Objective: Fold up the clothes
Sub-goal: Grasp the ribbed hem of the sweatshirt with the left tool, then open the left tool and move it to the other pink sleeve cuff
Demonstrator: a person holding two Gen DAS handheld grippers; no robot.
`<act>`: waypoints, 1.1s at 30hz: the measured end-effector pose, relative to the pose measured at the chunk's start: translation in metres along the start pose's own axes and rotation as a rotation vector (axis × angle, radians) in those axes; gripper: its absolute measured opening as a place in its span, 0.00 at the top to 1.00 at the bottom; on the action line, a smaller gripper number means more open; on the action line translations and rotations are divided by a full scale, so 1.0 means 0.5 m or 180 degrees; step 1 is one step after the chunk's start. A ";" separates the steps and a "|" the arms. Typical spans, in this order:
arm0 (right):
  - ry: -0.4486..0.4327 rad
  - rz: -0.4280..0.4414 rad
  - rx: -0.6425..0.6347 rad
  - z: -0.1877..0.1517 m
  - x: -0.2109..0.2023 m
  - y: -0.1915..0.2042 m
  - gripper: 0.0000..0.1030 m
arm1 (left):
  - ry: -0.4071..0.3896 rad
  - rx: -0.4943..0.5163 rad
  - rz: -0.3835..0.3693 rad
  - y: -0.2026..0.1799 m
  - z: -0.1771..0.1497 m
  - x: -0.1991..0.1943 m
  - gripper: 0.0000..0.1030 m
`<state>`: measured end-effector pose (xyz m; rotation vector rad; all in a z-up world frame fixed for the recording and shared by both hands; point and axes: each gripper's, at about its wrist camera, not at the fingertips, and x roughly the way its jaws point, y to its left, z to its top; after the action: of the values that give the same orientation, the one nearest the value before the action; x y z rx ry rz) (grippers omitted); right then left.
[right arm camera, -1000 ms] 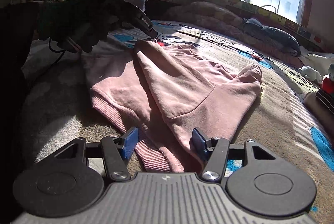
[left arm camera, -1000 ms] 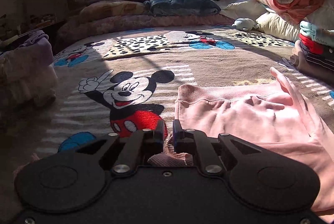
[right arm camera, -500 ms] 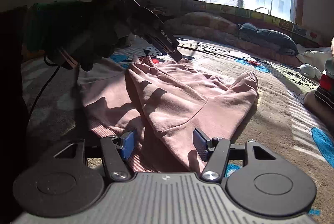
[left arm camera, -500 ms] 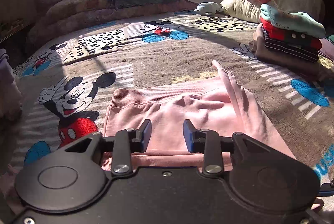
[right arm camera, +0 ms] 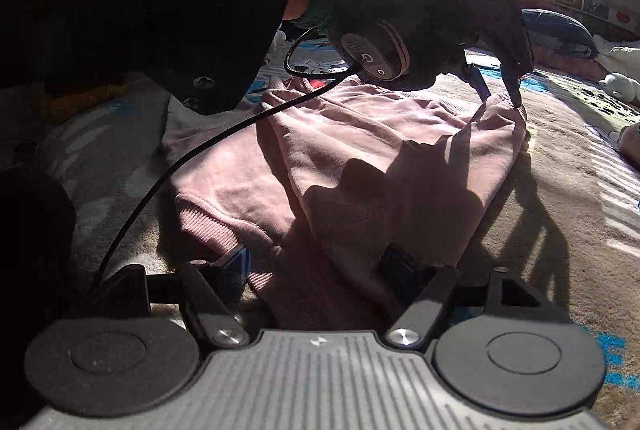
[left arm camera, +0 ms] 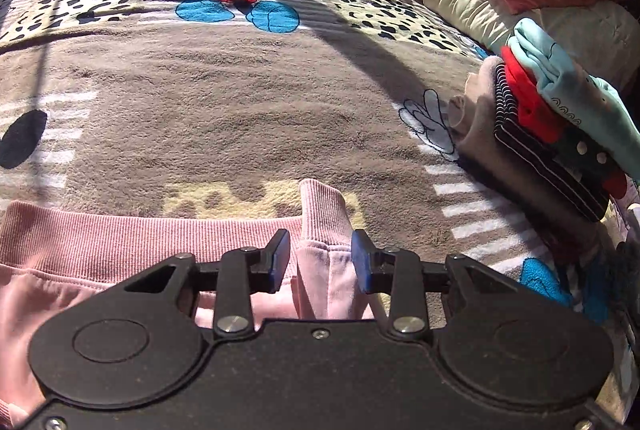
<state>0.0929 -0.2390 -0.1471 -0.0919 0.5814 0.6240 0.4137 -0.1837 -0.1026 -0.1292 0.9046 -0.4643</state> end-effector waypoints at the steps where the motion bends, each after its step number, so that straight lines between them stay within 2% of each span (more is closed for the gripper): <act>1: 0.0015 0.0025 0.0014 -0.001 0.001 -0.001 0.26 | -0.0064 -0.0069 -0.0105 0.009 -0.002 -0.001 0.94; 3: 0.0030 0.0040 0.0016 0.001 0.003 -0.003 0.25 | -0.0233 -0.0267 -0.0339 0.031 -0.008 -0.009 0.95; 5: 0.0047 0.0070 0.0020 0.001 0.004 -0.003 0.24 | -0.0291 -0.0425 -0.0236 0.060 -0.023 0.000 0.95; 7: 0.0053 0.0096 0.0036 0.001 0.005 -0.005 0.24 | -0.0136 -0.0476 -0.0084 0.078 -0.033 0.025 0.94; 8: 0.0052 0.0109 0.0045 0.001 0.006 -0.006 0.24 | -0.0180 -0.0503 -0.0127 0.082 -0.034 0.023 0.92; 10: 0.0044 0.0119 0.0057 0.000 0.005 -0.006 0.24 | -0.0176 -0.0414 -0.0093 0.076 -0.029 0.024 0.90; 17: 0.0039 0.0098 0.0017 -0.002 0.005 -0.002 0.22 | -0.0498 0.0236 0.0120 0.019 -0.031 -0.057 0.89; 20: 0.0037 0.0089 -0.0001 -0.002 0.005 0.000 0.22 | -0.0366 0.0425 -0.0048 -0.010 -0.050 -0.059 0.89; 22: 0.0040 0.0087 -0.0009 -0.001 0.006 0.001 0.22 | -0.0143 0.0593 0.0079 -0.025 -0.062 -0.020 0.89; 24: 0.0050 0.0096 -0.0022 0.001 0.009 0.002 0.21 | 0.0054 0.0753 0.0343 -0.025 -0.076 0.031 0.89; 25: 0.0057 0.0102 -0.0031 0.002 0.010 0.003 0.19 | -0.0008 0.0731 0.0313 -0.022 -0.075 0.028 0.89; 26: 0.0064 0.0108 -0.0041 0.003 0.011 0.003 0.18 | -0.0014 0.0526 0.0280 -0.017 -0.065 0.010 0.89; 27: 0.0072 0.0105 -0.0058 0.004 0.012 0.005 0.17 | -0.0094 0.0423 0.0234 -0.015 -0.062 -0.009 0.84; 28: 0.0076 0.0090 -0.0078 0.004 0.012 0.008 0.17 | -0.0295 0.0379 0.0141 -0.015 -0.065 -0.051 0.74; 29: 0.0079 0.0075 -0.0098 0.004 0.013 0.011 0.16 | -0.0397 0.0334 0.0168 -0.012 -0.073 -0.086 0.67; 31: 0.0083 0.0046 -0.0131 0.004 0.013 0.017 0.16 | -0.0568 0.0215 0.0215 -0.004 -0.092 -0.155 0.57; 33: 0.0041 0.0030 -0.0048 0.005 0.000 0.016 0.18 | -0.0698 0.0047 0.0203 0.019 -0.134 -0.227 0.55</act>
<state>0.0895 -0.2320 -0.1440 -0.1073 0.5898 0.6374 0.3047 -0.1196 -0.0644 -0.1345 0.6882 -0.3892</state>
